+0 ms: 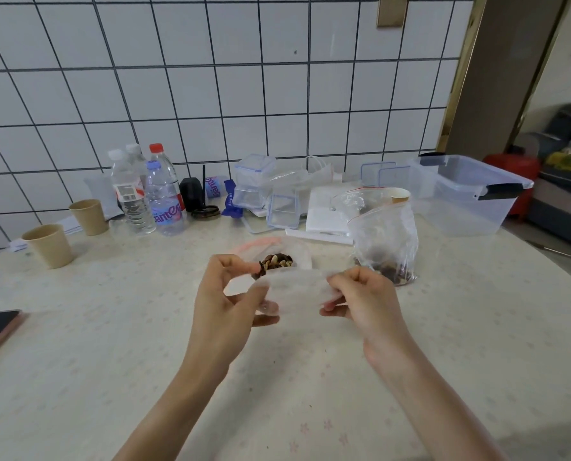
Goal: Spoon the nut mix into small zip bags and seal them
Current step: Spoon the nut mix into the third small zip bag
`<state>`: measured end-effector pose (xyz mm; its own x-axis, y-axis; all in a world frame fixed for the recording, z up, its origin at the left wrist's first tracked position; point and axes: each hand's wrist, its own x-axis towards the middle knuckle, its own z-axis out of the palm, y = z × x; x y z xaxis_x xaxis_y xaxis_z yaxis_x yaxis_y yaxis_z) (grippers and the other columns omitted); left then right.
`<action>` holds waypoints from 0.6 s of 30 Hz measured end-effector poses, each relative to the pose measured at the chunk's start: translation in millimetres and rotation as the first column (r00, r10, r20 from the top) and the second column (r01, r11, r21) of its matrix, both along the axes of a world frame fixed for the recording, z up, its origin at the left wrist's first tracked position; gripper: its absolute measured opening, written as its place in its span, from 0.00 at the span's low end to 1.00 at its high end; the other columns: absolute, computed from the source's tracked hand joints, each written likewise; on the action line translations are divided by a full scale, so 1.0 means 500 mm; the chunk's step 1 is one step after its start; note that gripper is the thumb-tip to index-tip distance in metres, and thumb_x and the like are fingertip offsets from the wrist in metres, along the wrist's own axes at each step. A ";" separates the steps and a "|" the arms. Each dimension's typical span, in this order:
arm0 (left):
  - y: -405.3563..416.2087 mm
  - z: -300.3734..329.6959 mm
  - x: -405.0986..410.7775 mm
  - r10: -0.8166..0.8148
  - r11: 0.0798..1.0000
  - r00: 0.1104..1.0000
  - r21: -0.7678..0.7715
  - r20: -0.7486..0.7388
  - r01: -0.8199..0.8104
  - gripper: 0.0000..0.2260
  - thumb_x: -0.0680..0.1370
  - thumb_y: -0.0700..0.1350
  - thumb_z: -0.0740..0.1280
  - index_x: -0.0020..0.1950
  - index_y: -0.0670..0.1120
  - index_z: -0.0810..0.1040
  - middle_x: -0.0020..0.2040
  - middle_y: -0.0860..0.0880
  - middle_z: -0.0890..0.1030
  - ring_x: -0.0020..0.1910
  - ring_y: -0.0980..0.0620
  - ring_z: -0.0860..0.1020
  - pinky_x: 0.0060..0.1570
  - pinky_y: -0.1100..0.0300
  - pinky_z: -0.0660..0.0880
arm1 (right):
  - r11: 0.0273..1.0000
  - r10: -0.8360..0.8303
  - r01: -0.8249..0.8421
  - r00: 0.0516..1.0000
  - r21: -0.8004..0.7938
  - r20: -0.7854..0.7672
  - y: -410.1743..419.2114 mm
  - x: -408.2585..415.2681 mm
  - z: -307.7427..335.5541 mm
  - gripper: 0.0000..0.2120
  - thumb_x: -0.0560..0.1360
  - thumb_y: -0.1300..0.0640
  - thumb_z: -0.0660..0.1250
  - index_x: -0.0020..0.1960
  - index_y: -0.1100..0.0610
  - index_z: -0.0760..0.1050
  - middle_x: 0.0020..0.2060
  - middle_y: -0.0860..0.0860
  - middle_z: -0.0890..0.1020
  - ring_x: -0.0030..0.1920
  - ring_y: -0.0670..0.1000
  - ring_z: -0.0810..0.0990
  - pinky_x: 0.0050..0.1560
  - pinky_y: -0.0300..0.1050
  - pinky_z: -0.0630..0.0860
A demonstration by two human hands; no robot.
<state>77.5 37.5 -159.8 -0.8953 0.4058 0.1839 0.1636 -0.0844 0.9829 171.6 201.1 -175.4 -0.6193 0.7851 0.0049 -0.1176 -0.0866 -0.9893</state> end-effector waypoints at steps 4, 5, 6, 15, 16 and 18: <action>-0.019 0.012 -0.006 -0.095 0.971 0.974 -0.235 -0.206 0.045 0.20 0.81 0.29 0.62 0.40 0.52 0.78 0.66 0.58 0.78 0.33 0.46 0.86 0.36 0.54 0.84 | 0.917 -0.057 0.020 0.995 0.399 0.079 0.009 0.010 0.002 0.09 0.70 0.71 0.69 0.41 0.58 0.75 0.36 0.52 0.80 0.38 0.49 0.78 0.39 0.37 0.74; -0.021 0.014 -0.004 -0.151 0.945 0.951 -0.323 -0.269 0.059 0.24 0.80 0.27 0.59 0.38 0.53 0.81 0.66 0.56 0.78 0.32 0.48 0.85 0.39 0.55 0.84 | 0.876 -0.042 -0.003 0.996 0.482 0.082 0.007 0.011 0.006 0.11 0.69 0.73 0.68 0.40 0.57 0.75 0.40 0.53 0.80 0.42 0.49 0.80 0.39 0.35 0.74; -0.021 0.016 0.000 -0.203 0.908 0.919 -0.417 -0.336 0.048 0.26 0.79 0.26 0.57 0.37 0.54 0.82 0.67 0.56 0.78 0.32 0.51 0.85 0.41 0.58 0.82 | 0.835 -0.008 -0.040 0.996 0.549 0.085 0.003 0.011 0.011 0.15 0.69 0.75 0.66 0.38 0.56 0.74 0.43 0.54 0.80 0.47 0.48 0.81 0.41 0.34 0.74; -0.004 0.008 -0.010 -0.426 0.561 0.779 -0.810 -0.460 -0.171 0.27 0.71 0.60 0.76 0.68 0.55 0.78 0.67 0.58 0.77 0.66 0.56 0.73 0.51 0.67 0.64 | 0.549 0.102 -0.435 0.882 0.714 0.459 -0.011 0.000 0.007 0.22 0.76 0.71 0.59 0.49 0.51 0.87 0.50 0.46 0.83 0.50 0.46 0.83 0.51 0.43 0.79; -0.004 0.007 -0.013 -0.453 0.520 0.785 -0.840 -0.423 -0.154 0.30 0.70 0.62 0.77 0.69 0.54 0.77 0.68 0.57 0.77 0.66 0.56 0.73 0.51 0.66 0.64 | 0.528 0.084 -0.478 0.852 0.702 0.517 -0.011 -0.004 0.006 0.19 0.78 0.68 0.61 0.52 0.50 0.86 0.53 0.47 0.83 0.52 0.48 0.83 0.54 0.47 0.80; -0.002 0.001 -0.020 -0.484 0.447 0.789 -0.882 -0.377 -0.147 0.34 0.67 0.67 0.77 0.69 0.54 0.76 0.65 0.57 0.77 0.60 0.55 0.74 0.51 0.64 0.67 | 0.490 0.060 -0.557 0.789 0.671 0.611 -0.012 -0.013 0.004 0.17 0.79 0.65 0.62 0.56 0.49 0.85 0.58 0.49 0.82 0.55 0.50 0.82 0.55 0.47 0.80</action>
<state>67.6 36.3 -159.3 -0.6569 0.7534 0.0314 0.7273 0.6221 0.2899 165.3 195.0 -173.4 -0.9271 0.3436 0.1499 0.2123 0.8108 -0.5454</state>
